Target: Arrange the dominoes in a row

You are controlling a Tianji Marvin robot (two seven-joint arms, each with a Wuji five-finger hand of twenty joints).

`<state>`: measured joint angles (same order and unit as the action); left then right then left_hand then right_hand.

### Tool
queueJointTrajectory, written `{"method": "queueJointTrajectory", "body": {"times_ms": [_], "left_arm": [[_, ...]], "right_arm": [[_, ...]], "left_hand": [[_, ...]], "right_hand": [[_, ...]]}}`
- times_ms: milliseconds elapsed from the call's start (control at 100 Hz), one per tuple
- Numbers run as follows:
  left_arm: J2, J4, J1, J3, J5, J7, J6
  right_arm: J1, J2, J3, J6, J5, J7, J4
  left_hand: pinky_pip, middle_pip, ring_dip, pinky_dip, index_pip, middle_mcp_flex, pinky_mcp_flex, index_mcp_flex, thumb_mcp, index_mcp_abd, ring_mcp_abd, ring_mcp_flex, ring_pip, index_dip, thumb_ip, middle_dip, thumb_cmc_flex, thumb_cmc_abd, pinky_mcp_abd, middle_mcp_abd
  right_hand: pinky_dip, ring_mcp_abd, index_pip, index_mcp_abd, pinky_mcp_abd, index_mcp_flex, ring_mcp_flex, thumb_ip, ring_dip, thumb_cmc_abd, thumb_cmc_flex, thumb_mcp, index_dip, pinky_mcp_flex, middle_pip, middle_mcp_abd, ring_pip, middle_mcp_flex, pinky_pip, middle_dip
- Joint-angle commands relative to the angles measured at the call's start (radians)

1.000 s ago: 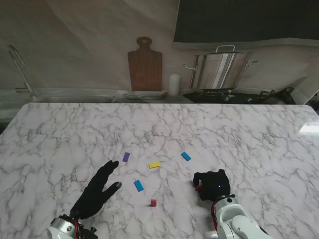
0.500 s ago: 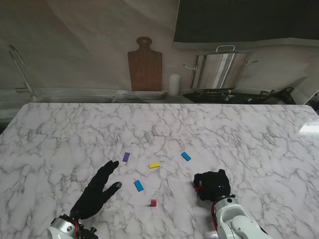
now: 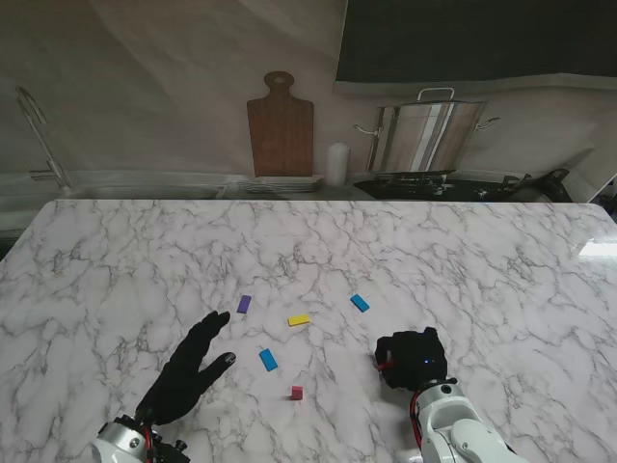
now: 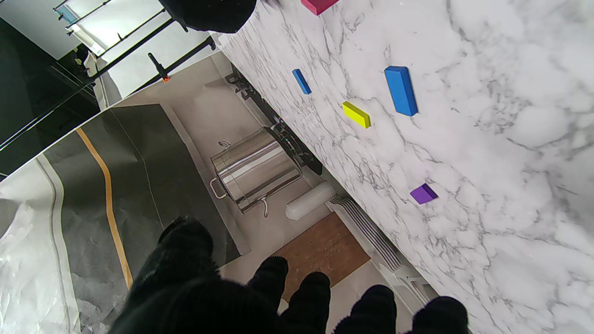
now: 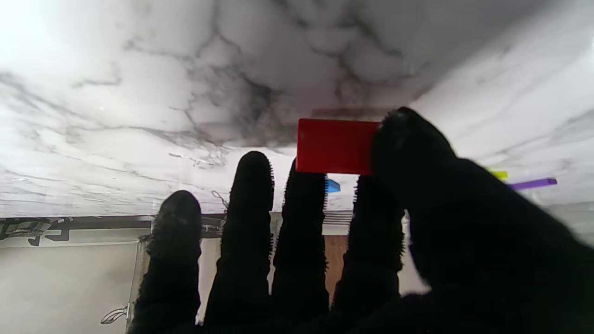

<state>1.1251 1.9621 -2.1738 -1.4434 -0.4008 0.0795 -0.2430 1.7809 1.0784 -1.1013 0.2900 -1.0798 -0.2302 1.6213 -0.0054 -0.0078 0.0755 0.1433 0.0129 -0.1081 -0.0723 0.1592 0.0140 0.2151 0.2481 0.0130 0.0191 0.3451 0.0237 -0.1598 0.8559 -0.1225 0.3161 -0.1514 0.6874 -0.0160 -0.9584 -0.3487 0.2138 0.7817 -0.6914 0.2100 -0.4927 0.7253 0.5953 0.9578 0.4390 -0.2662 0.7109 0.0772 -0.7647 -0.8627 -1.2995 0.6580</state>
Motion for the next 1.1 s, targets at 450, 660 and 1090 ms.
{"method": "queueJointTrajectory", "body": {"times_ms": [450,660,1090], "left_arm": [[0.000,0.002,-0.004,0.003,0.001,-0.020,0.002],[-0.001,0.003,-0.005,0.003,0.003,-0.022,0.003],[0.000,0.003,-0.004,0.000,0.005,-0.021,0.001]], "right_arm": [[0.017,0.020,-0.012,0.009,0.035,-0.059,0.049],[0.033,0.026,-0.026,-0.003,0.084,-0.037,0.083],[0.042,0.040,-0.025,-0.028,0.227,0.005,0.128]], "left_hand": [[-0.001,-0.006,0.001,0.015,-0.012,0.015,0.000,-0.027,0.006,0.013,-0.021,-0.013,0.004,0.002,-0.027,0.009,0.030,-0.007,-0.029,0.012],[-0.001,-0.008,0.000,0.015,-0.011,0.015,0.001,-0.027,0.006,0.017,-0.022,-0.013,0.004,0.006,-0.027,0.011,0.030,-0.008,-0.030,0.010],[-0.001,-0.007,-0.001,0.016,-0.012,0.015,0.001,-0.027,0.006,0.028,-0.023,-0.013,0.003,0.012,-0.027,0.014,0.031,-0.008,-0.031,0.009]], "right_hand": [[0.068,-0.014,-0.065,-0.108,-0.012,-0.005,-0.031,-0.015,-0.122,-0.103,0.004,0.007,0.127,-0.009,0.233,0.091,-0.275,-0.082,-0.069,0.219],[0.045,-0.019,-0.077,-0.062,0.008,-0.048,-0.111,-0.035,-0.044,-0.135,0.009,0.032,0.216,-0.040,-0.038,0.061,-0.123,-0.262,-0.047,0.001],[0.004,-0.048,-0.129,0.033,0.019,-0.045,-0.238,-0.025,0.032,-0.124,-0.004,0.088,0.177,-0.107,-0.207,0.042,0.059,-0.401,-0.037,-0.240]]}}
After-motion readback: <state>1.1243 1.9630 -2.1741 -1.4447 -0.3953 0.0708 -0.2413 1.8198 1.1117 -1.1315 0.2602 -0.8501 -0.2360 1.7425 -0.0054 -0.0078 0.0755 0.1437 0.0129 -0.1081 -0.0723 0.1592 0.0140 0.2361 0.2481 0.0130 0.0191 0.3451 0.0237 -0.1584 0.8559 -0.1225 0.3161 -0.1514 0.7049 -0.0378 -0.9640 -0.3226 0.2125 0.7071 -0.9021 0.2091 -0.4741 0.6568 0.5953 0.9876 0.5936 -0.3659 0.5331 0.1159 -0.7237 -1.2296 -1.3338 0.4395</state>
